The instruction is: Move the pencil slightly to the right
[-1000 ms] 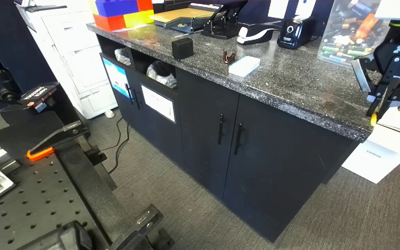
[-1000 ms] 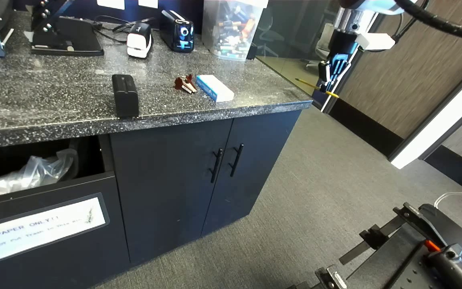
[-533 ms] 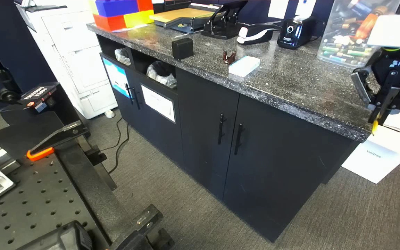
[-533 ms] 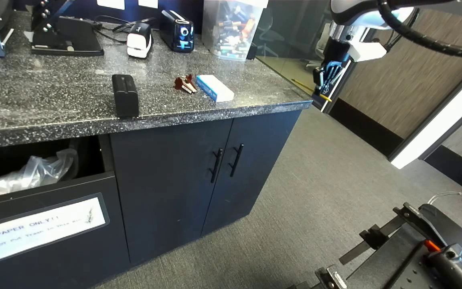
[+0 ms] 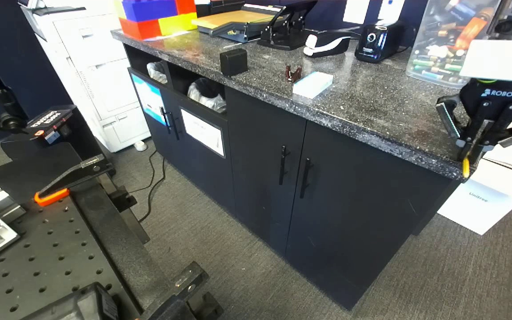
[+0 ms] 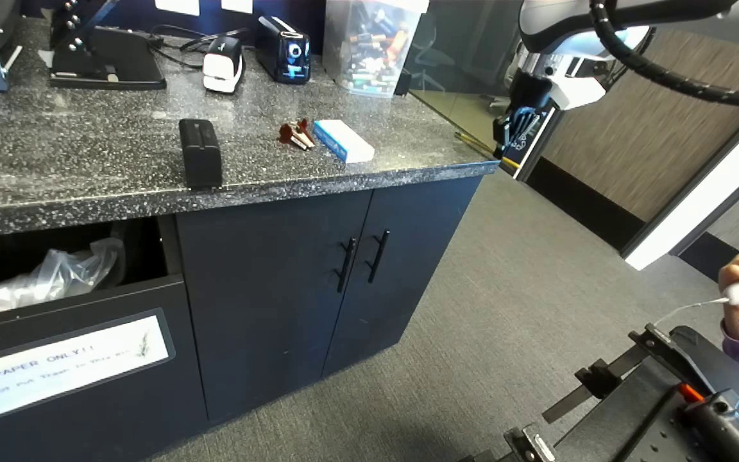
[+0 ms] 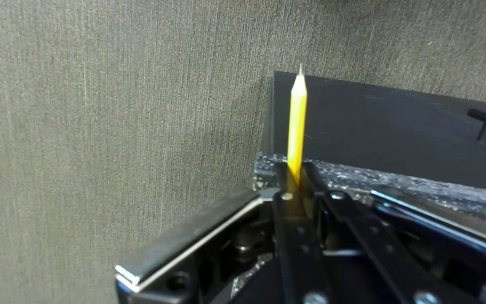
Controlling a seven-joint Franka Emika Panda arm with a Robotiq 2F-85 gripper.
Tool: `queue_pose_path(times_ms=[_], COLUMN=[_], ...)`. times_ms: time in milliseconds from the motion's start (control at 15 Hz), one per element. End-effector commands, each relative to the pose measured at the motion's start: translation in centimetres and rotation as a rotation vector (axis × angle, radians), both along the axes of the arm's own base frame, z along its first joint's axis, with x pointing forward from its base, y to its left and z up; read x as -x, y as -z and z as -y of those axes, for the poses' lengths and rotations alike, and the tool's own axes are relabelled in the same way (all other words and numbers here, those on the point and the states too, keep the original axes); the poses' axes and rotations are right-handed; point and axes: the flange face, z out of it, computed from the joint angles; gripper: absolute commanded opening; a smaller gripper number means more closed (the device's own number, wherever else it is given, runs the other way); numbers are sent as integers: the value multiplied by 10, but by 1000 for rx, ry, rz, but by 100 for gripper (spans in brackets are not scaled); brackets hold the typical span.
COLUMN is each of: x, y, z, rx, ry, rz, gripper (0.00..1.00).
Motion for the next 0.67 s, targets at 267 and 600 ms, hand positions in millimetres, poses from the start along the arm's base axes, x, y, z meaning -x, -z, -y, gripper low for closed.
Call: queue_pose_path(times_ms=[267,600], x=[5,12], y=[0,1], z=[-8,-6], rx=[-4,-35], ry=[-34,6], rz=[-75,-127], gripper=[34,69])
